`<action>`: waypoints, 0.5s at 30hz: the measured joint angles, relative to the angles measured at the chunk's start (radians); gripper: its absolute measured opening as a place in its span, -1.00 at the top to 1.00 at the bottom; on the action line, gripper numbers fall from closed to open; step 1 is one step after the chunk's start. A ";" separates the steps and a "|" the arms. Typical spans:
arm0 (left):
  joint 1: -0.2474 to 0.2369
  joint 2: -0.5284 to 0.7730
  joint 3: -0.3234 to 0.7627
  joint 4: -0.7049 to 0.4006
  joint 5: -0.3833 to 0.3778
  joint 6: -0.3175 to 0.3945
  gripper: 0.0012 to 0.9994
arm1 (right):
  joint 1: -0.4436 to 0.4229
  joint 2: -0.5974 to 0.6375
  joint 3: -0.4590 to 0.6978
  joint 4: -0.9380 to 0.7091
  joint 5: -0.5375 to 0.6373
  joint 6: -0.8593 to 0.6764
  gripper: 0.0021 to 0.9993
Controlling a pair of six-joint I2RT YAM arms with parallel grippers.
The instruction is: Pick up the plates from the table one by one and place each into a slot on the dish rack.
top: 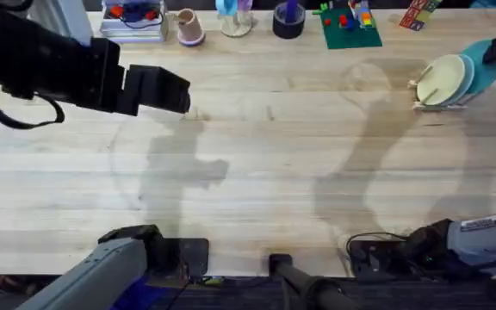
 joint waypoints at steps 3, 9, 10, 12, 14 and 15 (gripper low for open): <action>0.000 0.000 0.000 0.000 0.000 0.000 -0.99 | 0.000 0.000 0.000 0.000 0.000 0.000 0.95; 0.000 0.000 0.000 0.000 0.000 0.000 -0.99 | 0.000 0.000 0.000 0.000 0.001 0.000 0.95; 0.000 0.000 0.000 0.000 0.000 0.000 -0.99 | 0.000 0.000 0.000 0.000 0.001 0.000 0.95; 0.000 0.000 0.000 0.000 0.000 0.000 -0.99 | 0.000 0.001 0.000 -0.002 0.000 0.000 0.95; 0.000 0.000 0.000 0.000 0.000 0.000 -0.99 | 0.000 0.004 0.000 -0.004 0.001 0.000 0.95; 0.000 0.000 0.000 0.000 0.000 0.000 -0.99 | 0.000 0.008 0.000 -0.006 0.001 0.000 0.95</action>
